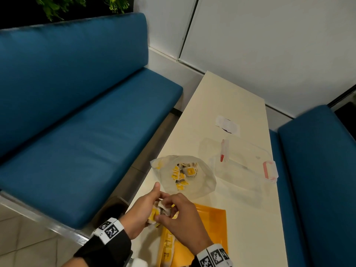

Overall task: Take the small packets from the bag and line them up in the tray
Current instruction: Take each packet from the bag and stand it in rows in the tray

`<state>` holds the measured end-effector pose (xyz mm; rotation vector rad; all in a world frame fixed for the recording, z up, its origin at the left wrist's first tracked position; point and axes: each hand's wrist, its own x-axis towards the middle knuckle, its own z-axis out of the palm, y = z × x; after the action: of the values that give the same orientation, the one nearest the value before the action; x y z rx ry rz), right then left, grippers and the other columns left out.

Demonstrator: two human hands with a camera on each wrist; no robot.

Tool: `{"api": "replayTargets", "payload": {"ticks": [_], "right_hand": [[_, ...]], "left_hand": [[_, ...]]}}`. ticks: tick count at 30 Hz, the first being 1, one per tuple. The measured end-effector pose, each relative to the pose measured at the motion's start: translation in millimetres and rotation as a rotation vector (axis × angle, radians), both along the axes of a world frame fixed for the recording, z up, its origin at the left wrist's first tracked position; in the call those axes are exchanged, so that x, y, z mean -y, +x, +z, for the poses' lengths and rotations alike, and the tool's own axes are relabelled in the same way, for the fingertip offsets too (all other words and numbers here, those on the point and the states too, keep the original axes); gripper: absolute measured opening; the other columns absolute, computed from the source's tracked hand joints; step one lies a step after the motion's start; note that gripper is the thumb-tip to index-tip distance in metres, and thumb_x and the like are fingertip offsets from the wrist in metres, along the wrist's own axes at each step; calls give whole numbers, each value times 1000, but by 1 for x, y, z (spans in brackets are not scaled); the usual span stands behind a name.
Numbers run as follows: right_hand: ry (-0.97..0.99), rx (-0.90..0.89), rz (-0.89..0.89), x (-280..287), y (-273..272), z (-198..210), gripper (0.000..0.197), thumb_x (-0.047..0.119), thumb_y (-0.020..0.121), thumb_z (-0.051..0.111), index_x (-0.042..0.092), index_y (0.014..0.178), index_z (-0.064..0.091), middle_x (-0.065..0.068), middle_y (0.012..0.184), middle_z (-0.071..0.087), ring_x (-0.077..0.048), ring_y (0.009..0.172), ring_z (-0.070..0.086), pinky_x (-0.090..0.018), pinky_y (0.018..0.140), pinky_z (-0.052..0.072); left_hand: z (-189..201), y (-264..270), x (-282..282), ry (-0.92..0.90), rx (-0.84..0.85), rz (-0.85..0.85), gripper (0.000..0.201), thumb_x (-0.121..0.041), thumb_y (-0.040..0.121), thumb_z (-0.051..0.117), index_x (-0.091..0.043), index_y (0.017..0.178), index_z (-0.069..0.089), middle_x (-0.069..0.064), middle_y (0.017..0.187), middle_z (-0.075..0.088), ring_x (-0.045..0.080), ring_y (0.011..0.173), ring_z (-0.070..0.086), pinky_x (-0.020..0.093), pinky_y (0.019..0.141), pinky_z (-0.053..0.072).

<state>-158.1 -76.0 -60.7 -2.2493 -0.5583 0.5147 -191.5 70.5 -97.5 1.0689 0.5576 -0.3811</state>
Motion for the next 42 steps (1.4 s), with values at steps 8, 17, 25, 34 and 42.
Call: {"api": "replayTargets", "payload": {"ticks": [8,17,25,34,42], "right_hand": [[183,-176,-252,14,12,-4,10,17,83,75,24,78,70,0,81,73,-16,74,71,-32,67,55],[450,-300,-356,21,13,1,0,0,86,71,0,86,71,-2,69,69,-7,63,64,-15,56,46],[389,-335,-391,27,13,-8,10,6,86,73,13,93,75,3,74,69,-11,72,63,-24,57,45],[406,-330,-386,41,18,-3,2,3,86,73,1,86,73,-8,67,67,-12,58,57,-18,52,43],[277,-419,-444,73,14,-12,8,2,77,80,-2,81,75,3,70,71,1,59,59,-11,53,43]], "left_hand": [[5,-3,-3,34,111,-42,36,-44,102,53,-18,109,76,13,93,75,26,75,65,27,56,46],[2,-6,0,214,312,-110,28,-41,82,80,-23,103,79,7,96,76,18,72,63,24,56,46],[-6,-6,-3,406,322,-123,16,-33,86,81,-17,82,77,8,80,73,16,66,67,28,52,45],[-9,-8,1,470,317,-159,10,-19,87,81,-25,94,80,4,90,74,12,62,65,19,53,48],[-27,-11,0,592,167,-169,5,-28,91,75,-24,95,74,2,97,71,14,60,68,27,50,48]]}}
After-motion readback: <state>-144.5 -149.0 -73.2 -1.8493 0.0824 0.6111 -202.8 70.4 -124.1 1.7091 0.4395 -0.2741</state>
